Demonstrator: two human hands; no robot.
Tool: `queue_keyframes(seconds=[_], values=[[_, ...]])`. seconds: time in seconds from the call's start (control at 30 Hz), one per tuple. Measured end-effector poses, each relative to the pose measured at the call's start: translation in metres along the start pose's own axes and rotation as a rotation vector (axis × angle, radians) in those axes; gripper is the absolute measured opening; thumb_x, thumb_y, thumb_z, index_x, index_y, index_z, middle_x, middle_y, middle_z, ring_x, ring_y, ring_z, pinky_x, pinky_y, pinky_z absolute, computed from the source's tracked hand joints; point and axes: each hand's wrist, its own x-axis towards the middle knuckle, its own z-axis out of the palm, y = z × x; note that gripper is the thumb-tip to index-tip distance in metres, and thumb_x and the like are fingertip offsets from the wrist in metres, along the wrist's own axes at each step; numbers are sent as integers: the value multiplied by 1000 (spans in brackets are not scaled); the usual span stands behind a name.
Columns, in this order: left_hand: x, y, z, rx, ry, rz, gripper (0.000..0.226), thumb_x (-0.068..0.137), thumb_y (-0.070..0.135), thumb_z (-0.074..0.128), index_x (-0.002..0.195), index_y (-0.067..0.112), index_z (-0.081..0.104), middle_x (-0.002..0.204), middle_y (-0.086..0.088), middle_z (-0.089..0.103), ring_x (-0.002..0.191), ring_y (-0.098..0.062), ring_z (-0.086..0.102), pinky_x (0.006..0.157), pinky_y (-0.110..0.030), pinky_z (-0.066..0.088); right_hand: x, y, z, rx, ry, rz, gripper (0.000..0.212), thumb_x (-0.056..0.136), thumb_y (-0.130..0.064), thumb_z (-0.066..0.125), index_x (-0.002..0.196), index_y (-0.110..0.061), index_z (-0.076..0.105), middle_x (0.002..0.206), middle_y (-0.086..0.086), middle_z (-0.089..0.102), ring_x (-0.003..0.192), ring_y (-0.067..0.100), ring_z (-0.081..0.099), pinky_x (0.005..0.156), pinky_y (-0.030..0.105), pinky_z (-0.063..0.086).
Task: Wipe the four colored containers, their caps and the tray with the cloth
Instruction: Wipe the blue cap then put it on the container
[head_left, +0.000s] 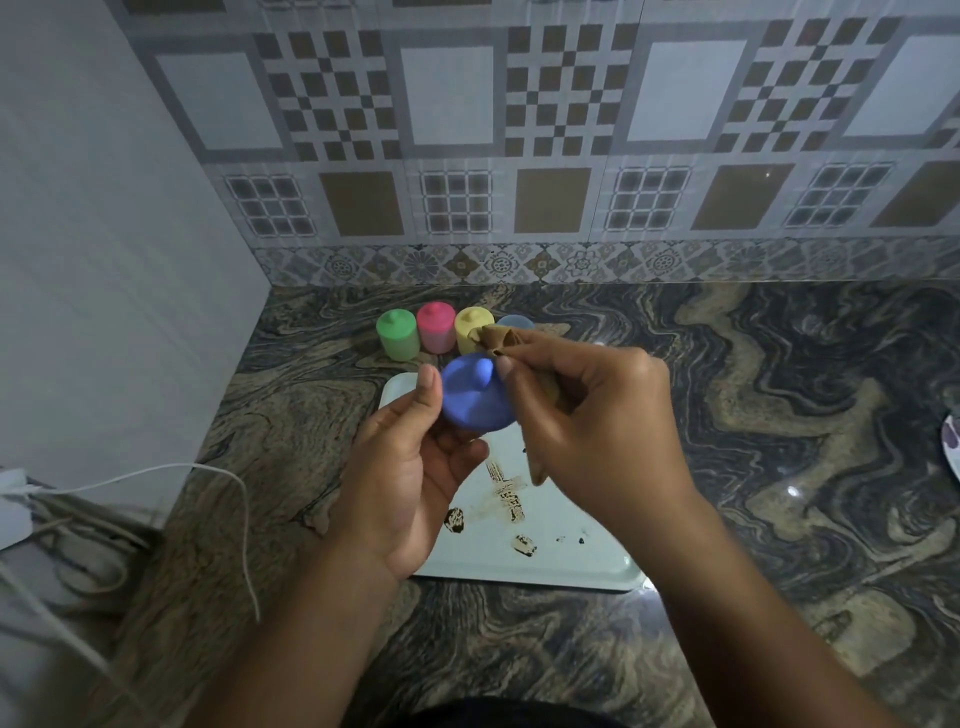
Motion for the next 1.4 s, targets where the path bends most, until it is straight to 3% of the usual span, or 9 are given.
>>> queue_keyframes(seconds=[0.1, 0.17, 0.27, 0.43, 0.67, 0.83, 0.97, 1.2, 1.4], values=[[3, -2, -1, -51, -16, 13, 53, 91, 45, 49, 121, 6, 66, 119, -15, 71, 107, -24, 70, 77, -29, 59, -6, 1, 7, 36, 30, -2, 13, 93, -11, 73, 101, -10, 82, 106, -5, 80, 55, -9, 63, 60, 20, 56], [1, -6, -3, -51, -97, 58, 51, 94, 41, 53, 130, 6, 61, 132, -19, 63, 122, -31, 61, 89, -36, 56, -4, 5, 8, 27, 66, 7, 13, 92, -14, 72, 100, -12, 83, 96, 0, 81, 58, -11, 62, 66, 20, 55], [-1, -9, -5, 30, -131, 114, 26, 92, 17, 61, 115, 13, 73, 119, -15, 71, 109, -24, 69, 81, -30, 58, -2, 2, 5, 42, 77, -9, 12, 94, -15, 71, 98, -14, 83, 74, 5, 78, 59, -6, 65, 76, 30, 61], [4, 1, -4, 33, -37, 95, 32, 84, 34, 56, 94, 13, 78, 90, -9, 77, 76, -16, 73, 61, -22, 54, -4, -2, 1, 97, 24, -10, 14, 98, -10, 69, 93, -15, 81, 43, -7, 62, 46, 8, 66, 77, 39, 61], [5, 6, -3, 9, -107, 147, 50, 95, 43, 47, 128, 7, 61, 129, -12, 67, 118, -21, 65, 93, -39, 56, -9, 1, 9, 182, -45, -25, 19, 101, -9, 61, 103, -7, 80, 68, -9, 74, 78, 20, 77, 78, 46, 61], [4, 6, -7, 28, -82, 173, 21, 93, 17, 60, 108, 9, 71, 107, -9, 75, 93, -16, 72, 67, -24, 56, -5, 4, 10, 157, 4, -95, 24, 99, -8, 60, 116, -6, 77, 89, -4, 79, 56, 21, 69, 60, 43, 58], [3, 9, -8, -18, -34, 90, 33, 87, 22, 55, 109, 1, 66, 95, -8, 74, 77, -14, 68, 52, -22, 49, -1, 7, 10, 158, -3, -74, 22, 98, 0, 61, 109, -5, 79, 73, -17, 70, 57, 10, 67, 74, 42, 61], [2, 7, -8, -8, -85, 110, 51, 98, 34, 42, 135, 0, 53, 131, -19, 64, 117, -28, 64, 93, -46, 55, -6, 4, 12, 145, -24, -46, 18, 96, 1, 67, 105, -8, 79, 66, -10, 75, 64, 11, 75, 70, 38, 62], [1, 6, -13, 89, -125, 198, 27, 89, 24, 59, 108, 14, 75, 107, -11, 74, 91, -17, 70, 67, -28, 55, -1, -4, 6, 112, 74, -33, 14, 92, -20, 77, 104, -15, 82, 86, -4, 81, 86, 2, 76, 78, 34, 63]])
